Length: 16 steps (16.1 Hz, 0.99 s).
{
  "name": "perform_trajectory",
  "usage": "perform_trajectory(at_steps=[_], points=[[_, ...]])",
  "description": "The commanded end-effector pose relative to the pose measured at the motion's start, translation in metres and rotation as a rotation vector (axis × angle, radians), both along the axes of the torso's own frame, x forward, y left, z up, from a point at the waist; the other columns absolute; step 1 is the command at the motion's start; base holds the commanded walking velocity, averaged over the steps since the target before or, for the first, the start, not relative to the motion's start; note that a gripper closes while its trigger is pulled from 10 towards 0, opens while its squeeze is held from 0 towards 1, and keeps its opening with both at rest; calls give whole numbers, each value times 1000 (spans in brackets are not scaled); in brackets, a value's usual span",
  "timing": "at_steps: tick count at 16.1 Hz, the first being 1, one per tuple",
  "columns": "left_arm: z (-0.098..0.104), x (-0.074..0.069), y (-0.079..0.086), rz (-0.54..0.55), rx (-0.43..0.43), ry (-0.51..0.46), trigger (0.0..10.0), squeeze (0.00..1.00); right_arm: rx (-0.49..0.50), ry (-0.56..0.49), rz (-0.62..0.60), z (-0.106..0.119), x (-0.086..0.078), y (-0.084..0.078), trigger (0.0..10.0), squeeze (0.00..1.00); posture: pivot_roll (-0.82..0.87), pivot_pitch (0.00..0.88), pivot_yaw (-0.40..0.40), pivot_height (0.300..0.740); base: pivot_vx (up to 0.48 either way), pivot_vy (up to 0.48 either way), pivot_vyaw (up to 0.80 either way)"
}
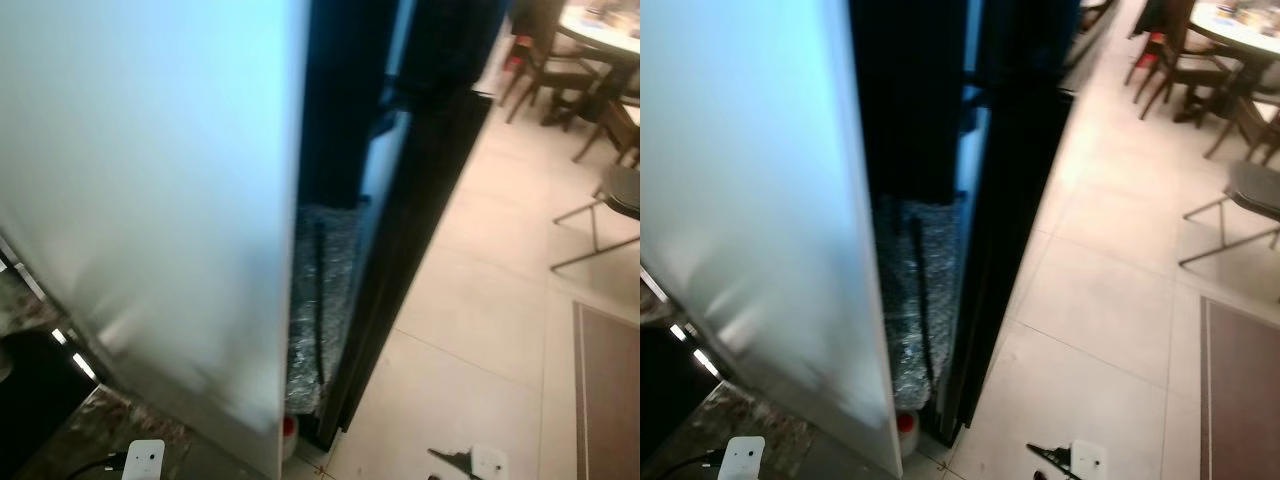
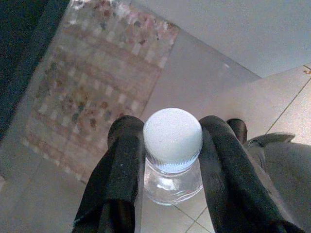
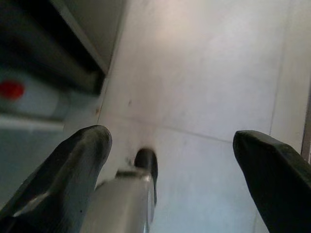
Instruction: Restocking fridge
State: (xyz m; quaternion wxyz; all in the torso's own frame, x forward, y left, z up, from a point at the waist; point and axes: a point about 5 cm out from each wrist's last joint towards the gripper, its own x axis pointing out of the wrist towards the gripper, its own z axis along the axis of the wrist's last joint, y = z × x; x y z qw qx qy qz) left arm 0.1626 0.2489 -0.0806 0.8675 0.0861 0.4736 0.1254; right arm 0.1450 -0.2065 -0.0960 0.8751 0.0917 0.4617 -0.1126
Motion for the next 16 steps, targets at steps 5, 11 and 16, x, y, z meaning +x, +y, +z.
perform_trajectory(at_steps=[5, 11, 16], points=[[1, 0, 1, -40, 25, 8, 10000, 0, -193, -208, 68, 16, 16, -8, 10000, 0, 111, 0, -34, 740, 0, 0, 0], [-1, -4, 3, -43, 34, 18, 10000, 0, -310, -655, 141, 91, 125, 17, 10000, 0, 92, 0, -26, 740, 0, 0, 0], [-9, -19, -6, 1, 11, 38, 10000, 0, -324, -856, 314, 120, 143, 26, 10000, 0, 118, 0, -70, 740, 0, 0, 0]])
